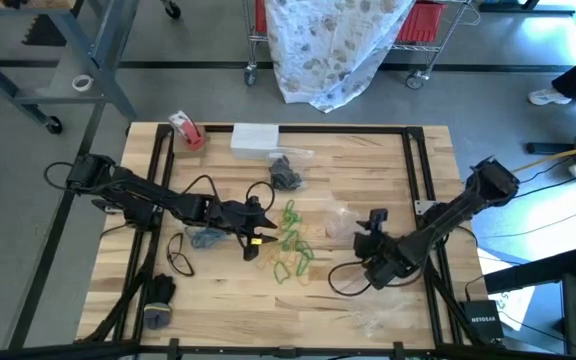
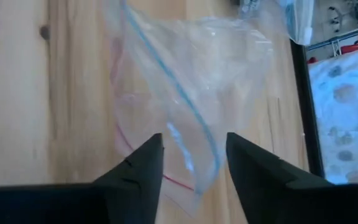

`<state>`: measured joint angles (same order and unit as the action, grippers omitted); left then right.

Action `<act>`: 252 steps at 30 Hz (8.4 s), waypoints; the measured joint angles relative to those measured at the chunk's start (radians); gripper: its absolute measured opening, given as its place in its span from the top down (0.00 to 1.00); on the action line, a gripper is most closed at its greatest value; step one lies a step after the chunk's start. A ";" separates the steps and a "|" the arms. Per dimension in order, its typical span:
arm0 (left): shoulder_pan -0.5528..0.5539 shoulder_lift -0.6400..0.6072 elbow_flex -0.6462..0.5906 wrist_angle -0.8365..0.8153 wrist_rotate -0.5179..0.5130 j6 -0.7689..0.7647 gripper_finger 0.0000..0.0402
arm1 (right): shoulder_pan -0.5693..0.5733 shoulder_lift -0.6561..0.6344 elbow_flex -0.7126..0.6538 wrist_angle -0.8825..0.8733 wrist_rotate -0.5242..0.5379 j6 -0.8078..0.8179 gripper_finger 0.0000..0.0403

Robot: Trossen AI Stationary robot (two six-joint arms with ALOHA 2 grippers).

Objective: Sort rubber bands
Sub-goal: Open the transparent zip bag, then put the green rubber band into the transparent zip bag

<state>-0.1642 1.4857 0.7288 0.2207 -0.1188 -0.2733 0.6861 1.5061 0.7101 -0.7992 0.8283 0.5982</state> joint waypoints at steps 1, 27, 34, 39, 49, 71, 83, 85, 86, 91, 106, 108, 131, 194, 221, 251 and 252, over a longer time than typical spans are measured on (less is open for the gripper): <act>0.000 0.000 0.000 0.000 0.000 0.000 0.57 | 0.000 0.009 0.000 0.019 -0.002 0.004 0.65; -0.066 -0.001 0.158 0.005 -0.104 0.152 0.64 | -0.219 0.090 0.136 0.734 -0.007 -0.341 1.00; -0.017 0.028 0.158 0.017 -0.106 0.152 0.64 | -0.271 0.179 0.136 0.949 -0.024 -0.475 1.00; 0.002 0.099 0.158 0.023 -0.065 0.124 0.64 | -0.295 0.192 0.136 1.027 -0.028 -0.502 1.00; 0.012 0.155 0.158 0.024 -0.150 0.201 0.64 | -0.294 0.193 0.136 1.034 -0.035 -0.507 1.00; -0.010 0.162 0.158 0.025 -0.262 0.624 0.64 | -0.294 0.193 0.136 1.037 -0.056 -0.489 1.00; 0.003 0.193 0.157 0.023 -0.240 0.588 0.93 | -0.294 0.193 0.136 1.060 -0.089 -0.487 1.00; 0.003 0.193 0.157 0.023 -0.238 0.567 0.98 | -0.294 0.193 0.136 1.083 -0.088 -0.465 1.00; 0.003 0.193 0.157 0.023 -0.243 0.557 0.98 | -0.294 0.193 0.136 1.098 -0.081 -0.452 1.00; -0.016 0.153 0.156 -0.043 -0.383 0.480 1.00 | -0.291 0.135 0.135 1.073 -0.061 -0.440 0.91; -0.106 -0.148 0.158 -0.541 -0.583 -0.054 1.00 | -0.229 0.030 0.131 0.686 -0.300 0.021 0.64; -0.116 -0.138 0.158 -0.544 -0.583 -0.082 1.00 | -0.231 0.083 0.131 0.680 -0.328 0.084 0.64; -0.132 -0.019 0.158 -0.523 -0.591 -0.167 1.00 | -0.314 0.293 0.134 0.728 -0.457 0.209 0.68; -0.228 -0.019 0.157 -0.470 -0.590 -0.247 1.00 | -0.353 0.310 0.293 0.291 -0.222 0.047 0.99; -0.226 -0.016 0.158 -0.400 -0.590 -0.429 1.00 | -0.268 0.314 0.701 0.427 0.060 -0.423 1.00; -0.212 -0.016 0.157 -0.398 -0.591 -0.508 1.00 | -0.312 0.304 0.774 0.234 -0.244 -0.344 0.69; -0.212 -0.016 0.157 -0.398 -0.591 -0.506 1.00 | -0.299 0.303 0.779 0.213 -0.248 -0.336 0.68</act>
<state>-0.3759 1.4696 0.8860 -0.1774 -0.7094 -0.7794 0.3867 1.8090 1.4891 -0.5861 0.5800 0.2620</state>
